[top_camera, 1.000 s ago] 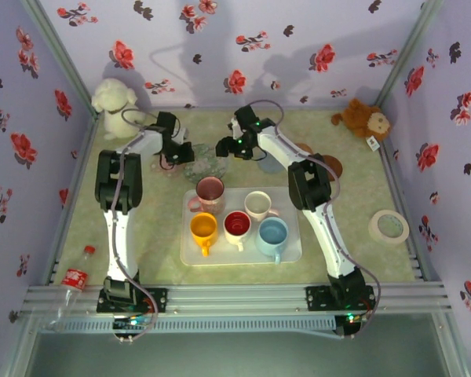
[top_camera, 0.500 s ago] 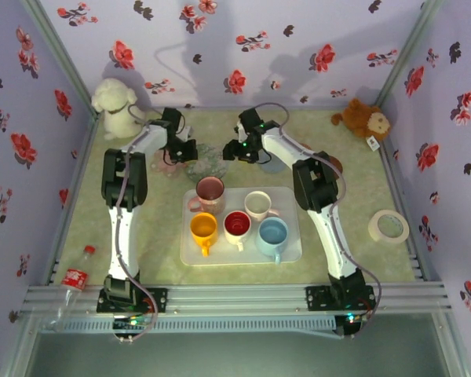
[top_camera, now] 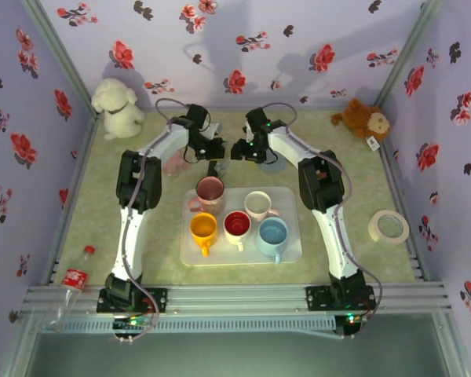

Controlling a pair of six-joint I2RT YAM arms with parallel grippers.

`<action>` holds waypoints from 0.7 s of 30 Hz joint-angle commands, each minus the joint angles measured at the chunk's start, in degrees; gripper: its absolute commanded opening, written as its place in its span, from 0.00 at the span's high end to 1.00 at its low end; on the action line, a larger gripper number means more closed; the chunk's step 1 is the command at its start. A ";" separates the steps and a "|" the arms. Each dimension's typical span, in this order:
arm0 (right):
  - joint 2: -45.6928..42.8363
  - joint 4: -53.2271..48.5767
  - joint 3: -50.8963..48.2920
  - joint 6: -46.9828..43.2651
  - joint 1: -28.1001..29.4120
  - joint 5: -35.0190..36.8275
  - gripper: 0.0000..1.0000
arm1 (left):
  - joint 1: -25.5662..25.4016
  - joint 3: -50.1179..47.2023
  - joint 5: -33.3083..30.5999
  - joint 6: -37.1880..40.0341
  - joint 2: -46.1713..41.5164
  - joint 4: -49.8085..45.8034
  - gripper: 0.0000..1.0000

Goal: Place the cup by the coaster

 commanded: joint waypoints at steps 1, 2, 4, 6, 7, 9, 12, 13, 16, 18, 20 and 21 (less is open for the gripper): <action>-3.02 0.02 -0.58 1.00 0.00 1.31 0.41 | 0.73 2.45 1.73 1.13 0.55 -0.95 1.00; -3.35 0.06 -0.68 1.02 -0.05 1.56 0.41 | 0.73 2.91 2.07 0.93 0.64 -1.14 1.00; -4.10 0.54 -1.27 1.15 -0.09 2.06 0.41 | 0.64 3.93 2.58 0.41 0.42 -1.15 1.00; -4.95 1.22 -2.04 1.24 -0.14 2.52 0.41 | 0.36 5.34 2.94 0.26 -0.18 -1.67 1.00; -5.50 1.55 -2.49 1.35 -0.26 2.97 0.41 | 0.26 5.83 3.06 0.18 -0.68 -1.68 1.00; -7.09 3.06 -4.29 1.77 -0.40 3.29 0.41 | 0.03 6.92 3.38 -0.08 -1.93 -1.68 1.00; -10.49 7.56 -8.97 3.02 -1.16 2.35 0.39 | 0.03 8.87 3.77 -0.19 -3.58 -2.19 1.00; -11.69 9.39 -10.89 3.51 -1.51 1.74 0.38 | 0.04 9.54 3.85 -0.18 -4.05 -2.45 1.00; -15.06 15.07 -16.18 5.31 -2.71 -0.69 0.32 | -0.02 11.17 4.20 -0.57 -5.15 -3.06 1.00; -16.70 19.10 -19.35 6.73 -3.45 -3.02 0.29 | -0.21 11.90 4.29 -1.01 -5.88 -3.17 1.00; -18.19 23.93 -22.96 8.96 -4.17 -5.24 0.26 | -0.58 12.61 4.39 -1.39 -6.50 -3.26 1.00; -18.75 26.05 -24.51 10.03 -4.51 -6.17 0.25 | -0.81 12.93 4.38 -1.52 -6.72 -3.30 1.00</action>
